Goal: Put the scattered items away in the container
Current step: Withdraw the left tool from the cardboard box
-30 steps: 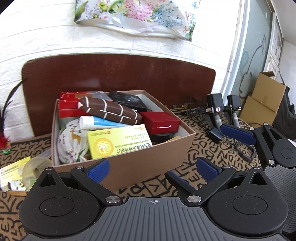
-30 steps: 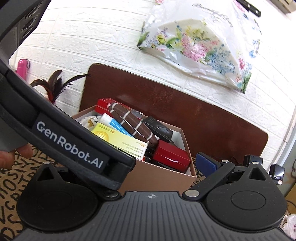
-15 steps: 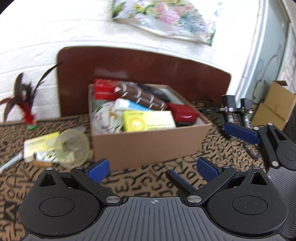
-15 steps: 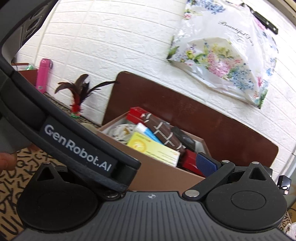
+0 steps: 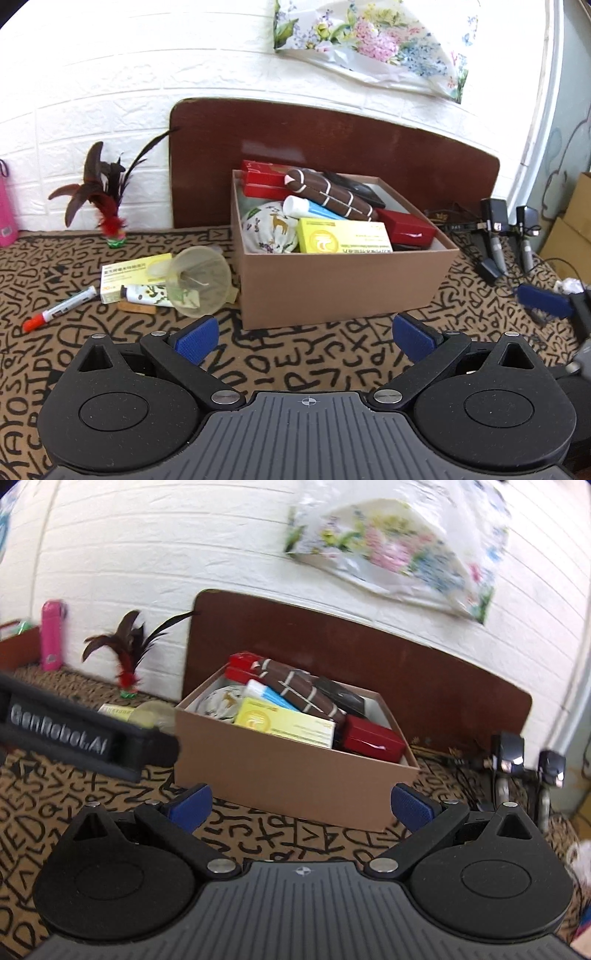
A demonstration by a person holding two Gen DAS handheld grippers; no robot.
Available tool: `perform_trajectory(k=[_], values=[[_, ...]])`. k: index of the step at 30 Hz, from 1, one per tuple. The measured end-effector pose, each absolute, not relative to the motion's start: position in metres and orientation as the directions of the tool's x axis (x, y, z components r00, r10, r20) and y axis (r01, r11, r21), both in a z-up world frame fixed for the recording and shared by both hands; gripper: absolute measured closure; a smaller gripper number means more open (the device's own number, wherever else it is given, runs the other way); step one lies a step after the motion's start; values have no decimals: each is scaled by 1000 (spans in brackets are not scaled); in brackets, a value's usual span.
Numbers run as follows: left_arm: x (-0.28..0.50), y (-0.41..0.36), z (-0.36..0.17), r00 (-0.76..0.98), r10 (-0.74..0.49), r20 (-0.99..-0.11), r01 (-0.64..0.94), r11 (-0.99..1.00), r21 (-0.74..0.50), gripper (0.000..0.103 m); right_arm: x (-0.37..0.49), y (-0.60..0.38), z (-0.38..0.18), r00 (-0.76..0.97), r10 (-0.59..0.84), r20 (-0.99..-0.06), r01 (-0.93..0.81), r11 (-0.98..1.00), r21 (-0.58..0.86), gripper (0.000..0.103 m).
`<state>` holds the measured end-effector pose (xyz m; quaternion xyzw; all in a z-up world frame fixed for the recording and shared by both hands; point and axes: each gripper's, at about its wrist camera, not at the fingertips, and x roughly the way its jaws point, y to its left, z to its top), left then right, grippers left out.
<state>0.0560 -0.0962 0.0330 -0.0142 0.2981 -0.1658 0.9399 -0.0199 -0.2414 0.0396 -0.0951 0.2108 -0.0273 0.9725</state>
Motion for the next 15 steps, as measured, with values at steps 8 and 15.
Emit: perform_trajectory(k=[8, 15], values=[[49, -114, 15, 726, -360, -586, 332, 930, -160, 0, -35, -247, 34, 904, -150, -401, 60, 972, -229, 1], [42, -117, 15, 741, -367, -562, 354, 925, -138, 0, -39, -263, 25, 888, -144, -437, 85, 985, -153, 1]])
